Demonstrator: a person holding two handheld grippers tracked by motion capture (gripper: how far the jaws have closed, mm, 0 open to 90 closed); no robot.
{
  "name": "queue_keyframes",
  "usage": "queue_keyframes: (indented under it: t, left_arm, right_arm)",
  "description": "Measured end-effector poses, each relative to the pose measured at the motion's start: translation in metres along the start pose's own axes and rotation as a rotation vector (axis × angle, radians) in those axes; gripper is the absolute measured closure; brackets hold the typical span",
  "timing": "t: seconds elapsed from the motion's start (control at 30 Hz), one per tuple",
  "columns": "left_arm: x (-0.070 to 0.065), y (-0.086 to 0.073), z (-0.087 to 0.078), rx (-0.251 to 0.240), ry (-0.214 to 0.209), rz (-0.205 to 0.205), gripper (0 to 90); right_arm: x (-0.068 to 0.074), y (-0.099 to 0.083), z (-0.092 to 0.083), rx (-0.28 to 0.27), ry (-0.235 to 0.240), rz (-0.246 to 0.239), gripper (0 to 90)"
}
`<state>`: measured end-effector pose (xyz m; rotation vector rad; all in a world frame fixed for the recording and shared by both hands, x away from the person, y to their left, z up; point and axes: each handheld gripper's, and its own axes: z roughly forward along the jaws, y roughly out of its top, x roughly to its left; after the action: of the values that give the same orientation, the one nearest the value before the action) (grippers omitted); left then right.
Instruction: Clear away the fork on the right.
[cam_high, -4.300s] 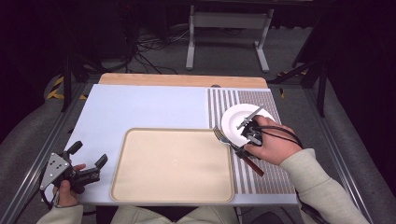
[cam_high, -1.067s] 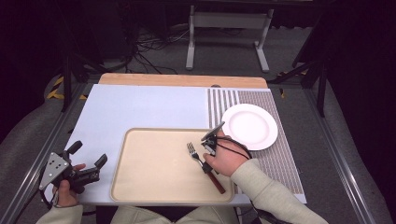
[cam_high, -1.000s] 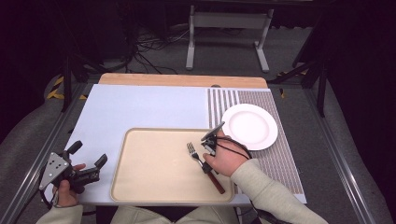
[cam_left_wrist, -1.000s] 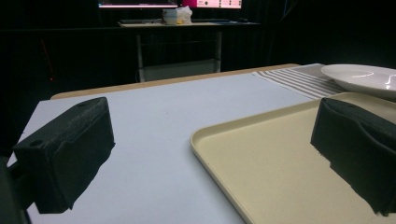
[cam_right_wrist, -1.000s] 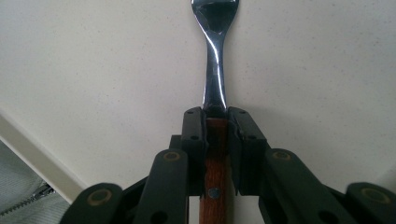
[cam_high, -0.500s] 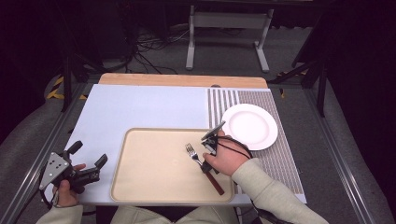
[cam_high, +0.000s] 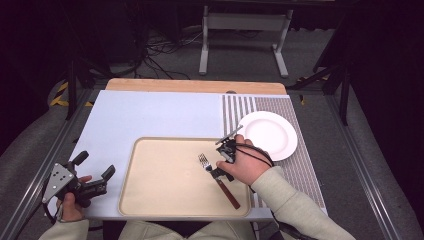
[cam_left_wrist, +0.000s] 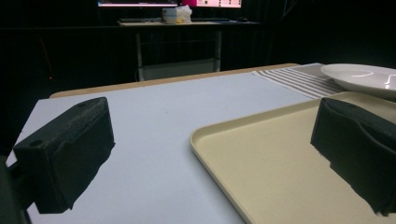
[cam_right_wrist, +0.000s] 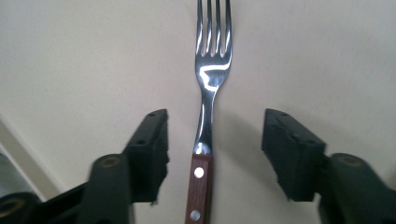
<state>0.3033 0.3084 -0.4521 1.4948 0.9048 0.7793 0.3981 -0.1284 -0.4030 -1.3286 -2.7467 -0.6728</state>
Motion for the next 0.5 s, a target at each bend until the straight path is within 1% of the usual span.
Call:
queue_keyframes:
  t: [0.07,0.1,0.13,0.2,0.23,0.27,0.3,0.33,0.37,0.4,0.43,0.47,0.5]
  left_arm:
    - [0.000,0.000,0.000,0.001,0.000,0.000,0.0]
    - [0.000,0.000,0.000,0.001,0.000,0.000,0.0]
    - [0.000,0.000,0.000,0.001,0.000,0.000,0.0]
    - [0.000,0.000,0.000,-0.001,0.000,-0.001,0.0]
    - [0.000,0.000,0.000,-0.001,0.000,-0.001,0.0]
    - [0.000,0.000,0.000,-0.001,0.000,-0.001,0.0]
    - [0.000,0.000,0.000,-0.003,0.000,-0.004,0.0]
    - [0.000,0.000,0.000,-0.001,0.000,-0.002,0.0]
    - [0.000,0.000,0.000,-0.001,0.000,-0.002,0.0]
    - [0.000,0.000,0.000,-0.001,0.000,-0.001,0.0]
    - [0.000,0.000,0.000,-0.001,0.000,-0.001,0.0]
    - [0.000,0.000,0.000,-0.002,0.000,-0.001,0.0]
    - [0.000,0.000,0.000,-0.002,-0.001,-0.001,0.0]
  right_arm:
    - [0.000,0.002,0.000,-0.054,0.007,-0.078,22.9]
    - [0.000,0.002,0.000,-0.054,0.007,-0.078,22.9]
    - [0.002,0.005,-0.001,-0.075,0.017,-0.118,20.9]
    - [0.004,0.007,-0.001,-0.093,0.031,-0.152,18.8]
    - [0.004,0.009,-0.001,-0.105,0.037,-0.175,18.7]
    - [0.004,0.009,-0.001,-0.105,0.037,-0.175,18.7]
    - [0.005,0.010,-0.002,-0.114,0.040,-0.197,18.6]
    - [0.006,0.013,-0.002,-0.132,0.044,-0.238,18.6]
    - [0.006,0.013,-0.002,-0.132,0.044,-0.238,18.6]
    - [0.006,0.015,-0.003,-0.138,0.049,-0.259,19.4]
    - [0.008,0.019,-0.003,-0.145,0.061,-0.320,22.4]
    - [0.008,0.019,-0.003,-0.145,0.061,-0.320,22.4]
    - [0.009,0.021,-0.002,-0.150,0.060,-0.334,22.6]
